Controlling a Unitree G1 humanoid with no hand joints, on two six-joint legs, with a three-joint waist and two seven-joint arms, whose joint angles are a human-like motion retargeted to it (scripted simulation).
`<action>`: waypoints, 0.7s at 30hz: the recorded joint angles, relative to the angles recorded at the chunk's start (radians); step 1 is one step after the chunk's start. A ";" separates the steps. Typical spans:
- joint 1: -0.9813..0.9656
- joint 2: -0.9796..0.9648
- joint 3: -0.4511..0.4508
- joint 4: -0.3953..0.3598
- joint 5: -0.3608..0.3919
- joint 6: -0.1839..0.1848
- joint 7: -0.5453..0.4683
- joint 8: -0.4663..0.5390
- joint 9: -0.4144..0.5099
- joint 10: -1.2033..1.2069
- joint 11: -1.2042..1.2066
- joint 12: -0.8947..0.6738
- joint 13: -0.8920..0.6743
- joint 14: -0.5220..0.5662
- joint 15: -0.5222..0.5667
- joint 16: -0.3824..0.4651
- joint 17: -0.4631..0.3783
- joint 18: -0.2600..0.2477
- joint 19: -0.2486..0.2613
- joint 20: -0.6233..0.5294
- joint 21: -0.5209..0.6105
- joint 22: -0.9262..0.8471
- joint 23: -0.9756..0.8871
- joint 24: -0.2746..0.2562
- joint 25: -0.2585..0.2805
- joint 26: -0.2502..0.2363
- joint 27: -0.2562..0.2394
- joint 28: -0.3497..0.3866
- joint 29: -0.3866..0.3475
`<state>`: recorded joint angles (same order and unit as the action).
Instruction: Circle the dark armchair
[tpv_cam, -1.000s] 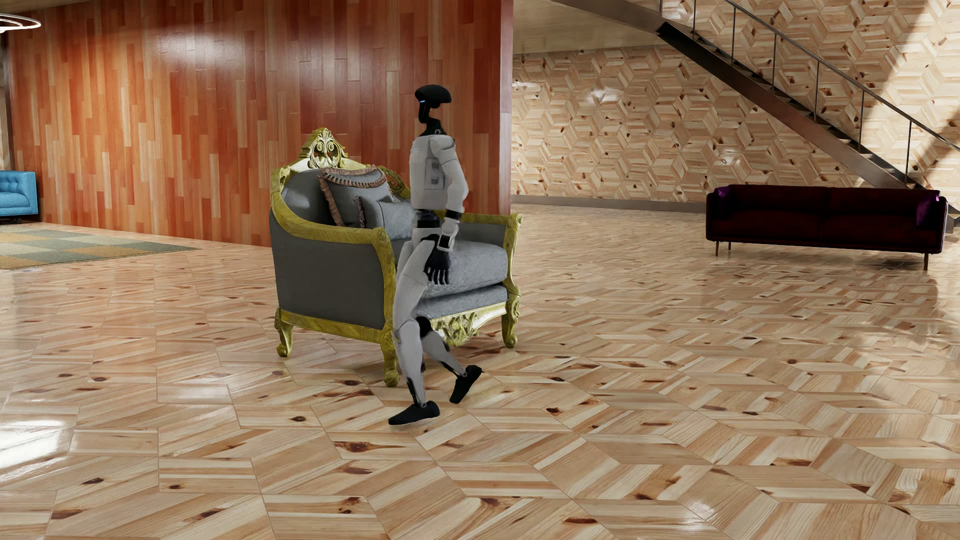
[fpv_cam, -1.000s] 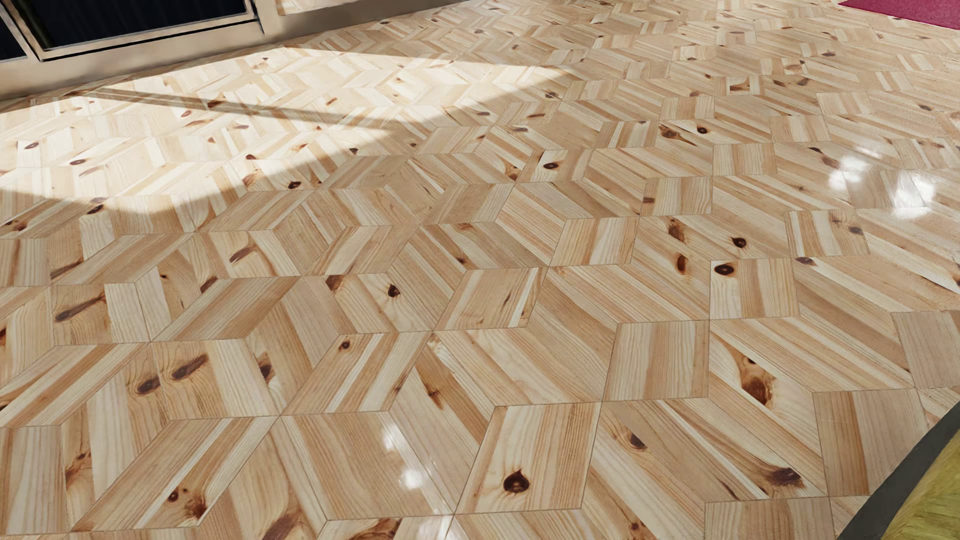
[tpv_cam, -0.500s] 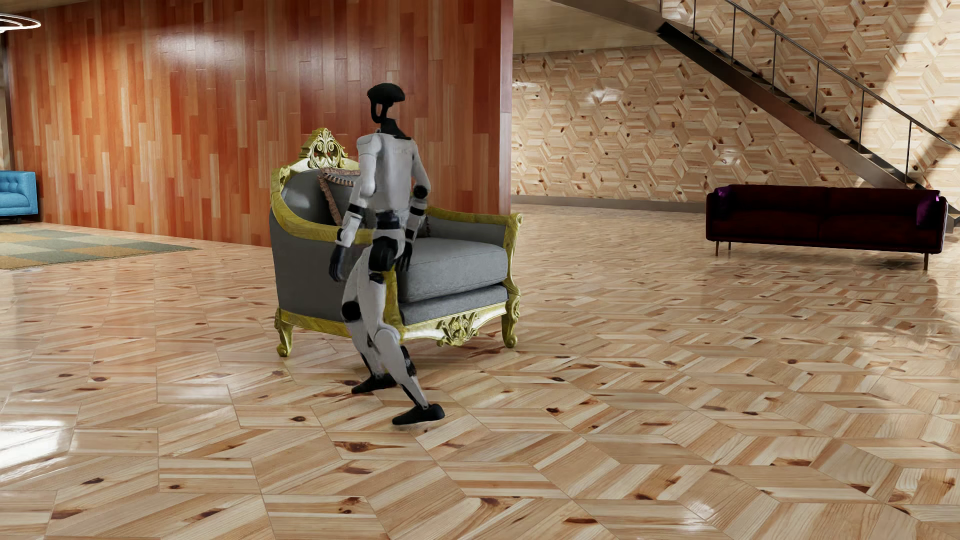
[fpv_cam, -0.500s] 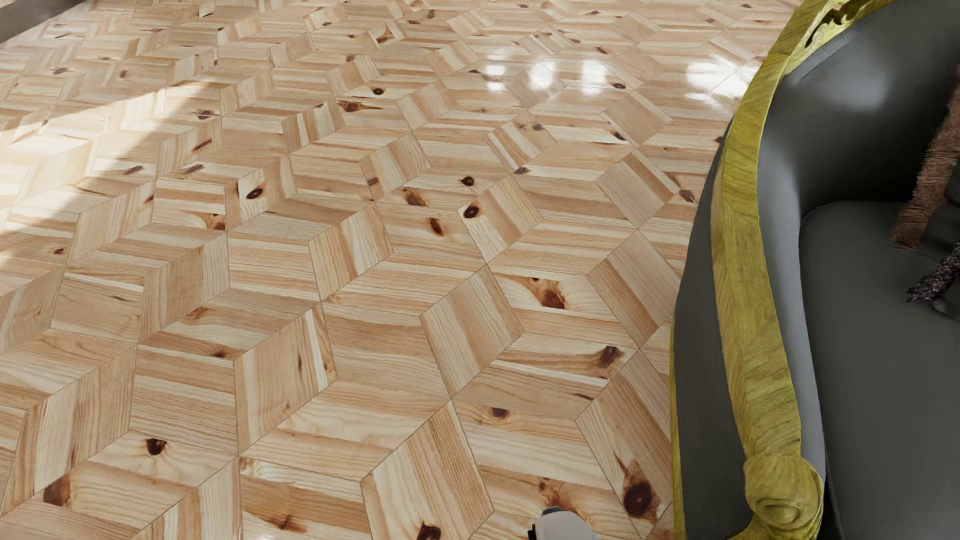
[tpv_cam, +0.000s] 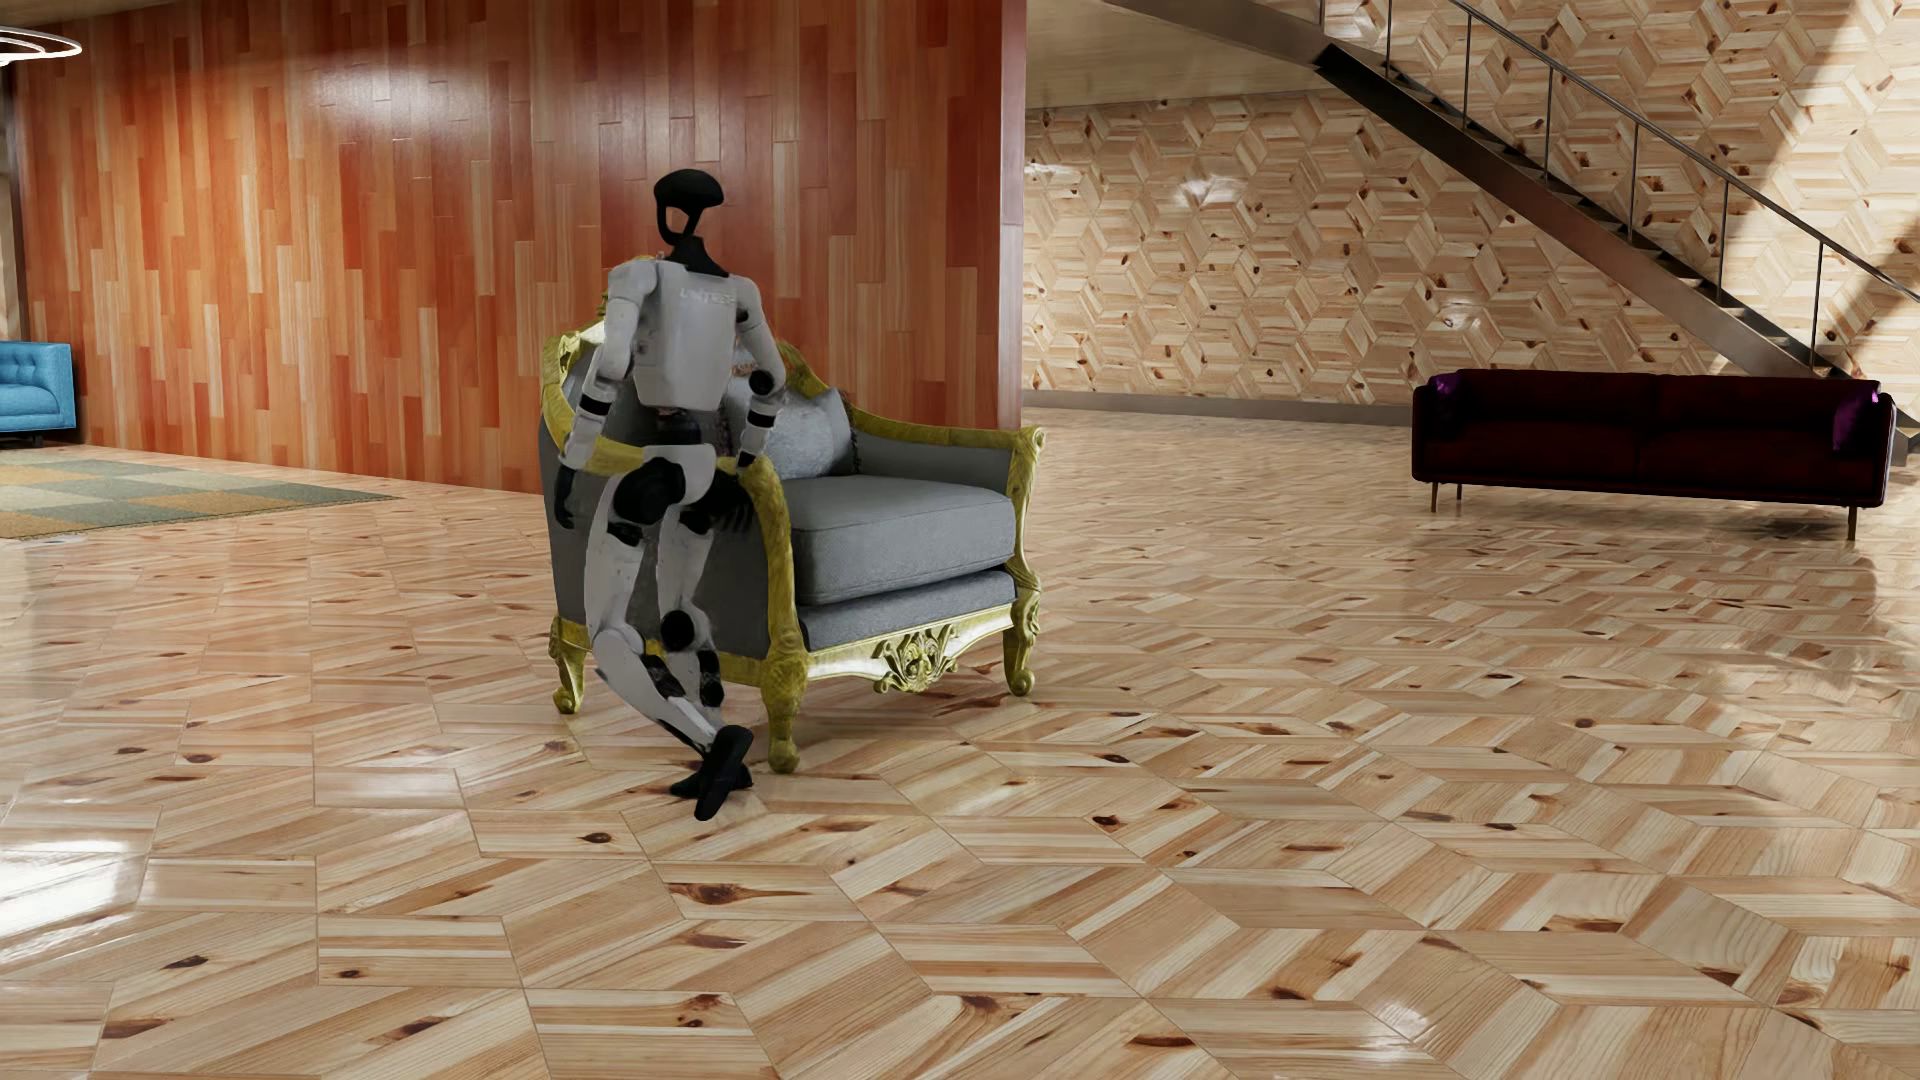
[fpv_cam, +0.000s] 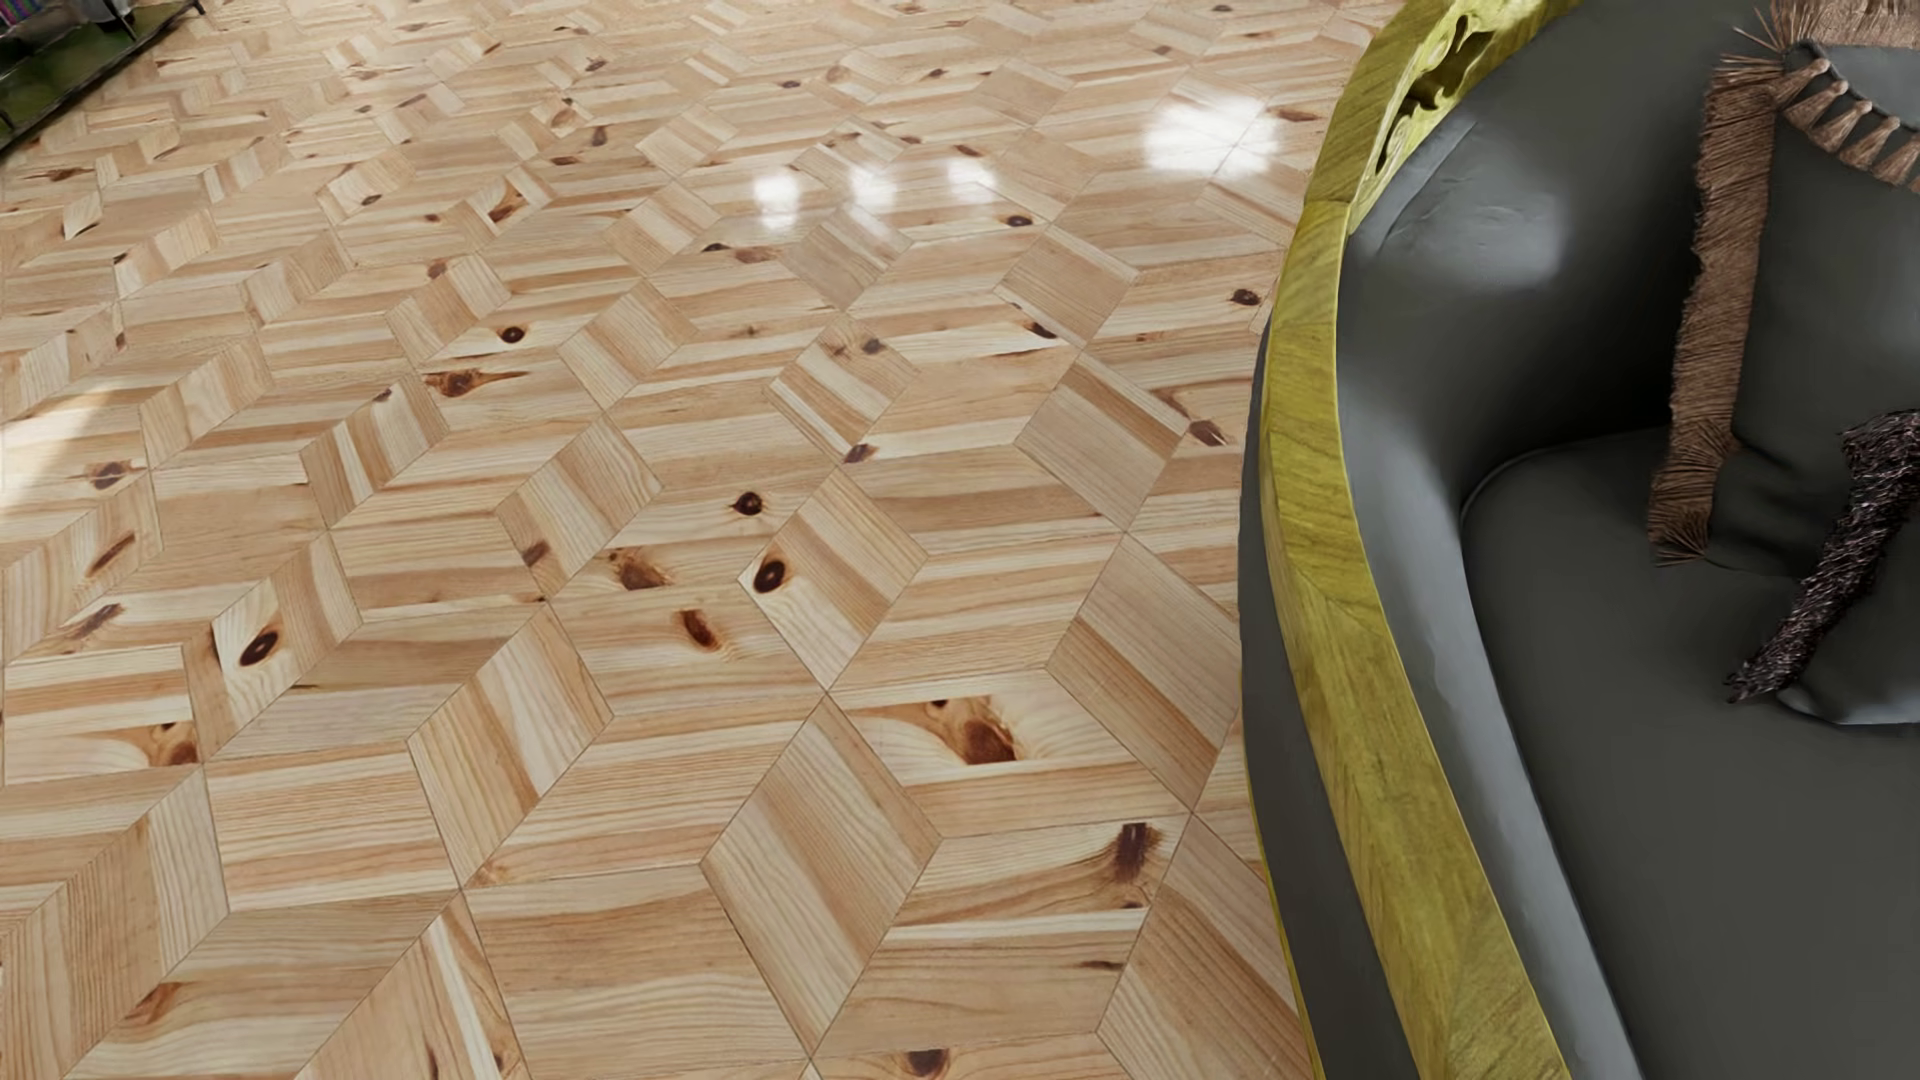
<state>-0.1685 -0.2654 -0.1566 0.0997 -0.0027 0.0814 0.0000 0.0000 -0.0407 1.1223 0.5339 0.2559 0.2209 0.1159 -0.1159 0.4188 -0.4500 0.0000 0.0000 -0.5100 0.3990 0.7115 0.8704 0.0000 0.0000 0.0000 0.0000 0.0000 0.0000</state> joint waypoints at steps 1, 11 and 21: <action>-0.048 0.035 0.023 -0.006 0.006 -0.014 0.000 0.000 0.013 0.028 -0.004 -0.014 -0.018 -0.009 -0.013 0.006 -0.001 0.000 0.000 0.007 -0.012 0.010 -0.022 0.000 0.000 0.000 0.000 0.000 0.000; -0.311 0.311 0.262 -0.065 0.001 -0.098 0.000 0.000 0.052 -0.573 -0.015 0.020 -0.076 -0.112 -0.199 0.043 -0.009 0.000 0.000 0.025 -0.004 0.087 -0.036 0.000 0.000 0.000 0.000 0.000 0.000; -0.449 0.529 0.266 -0.108 -0.101 -0.110 0.000 0.000 -0.042 -0.469 -0.028 0.144 0.118 0.067 -0.231 -0.028 0.062 0.000 0.000 -0.022 0.066 0.204 0.164 0.000 0.000 0.000 0.000 0.000 0.000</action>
<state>-0.6176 0.2641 0.1096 -0.0083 -0.1033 -0.0285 0.0000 0.0000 -0.0824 0.6536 0.5060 0.3995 0.3387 0.1827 -0.3470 0.3905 -0.3875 0.0000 0.0000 -0.5324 0.4648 0.9154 1.0340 0.0000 0.0000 0.0000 0.0000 0.0000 0.0000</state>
